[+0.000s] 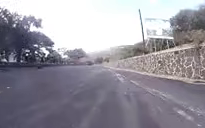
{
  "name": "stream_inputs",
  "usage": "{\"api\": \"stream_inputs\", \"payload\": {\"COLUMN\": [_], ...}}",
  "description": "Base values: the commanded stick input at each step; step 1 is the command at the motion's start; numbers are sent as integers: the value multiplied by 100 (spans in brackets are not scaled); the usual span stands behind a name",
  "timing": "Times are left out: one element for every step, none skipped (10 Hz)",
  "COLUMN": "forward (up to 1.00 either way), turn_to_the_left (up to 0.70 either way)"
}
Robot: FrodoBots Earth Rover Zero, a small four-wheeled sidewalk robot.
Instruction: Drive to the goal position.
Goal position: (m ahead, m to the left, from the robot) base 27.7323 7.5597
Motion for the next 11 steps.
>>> {"api": "stream_inputs", "payload": {"forward": [70,70,70,70,70,70,70,70,70,70,70], "turn_to_the_left": [0,0,0,0,0,0,0,0,0,0,0]}}
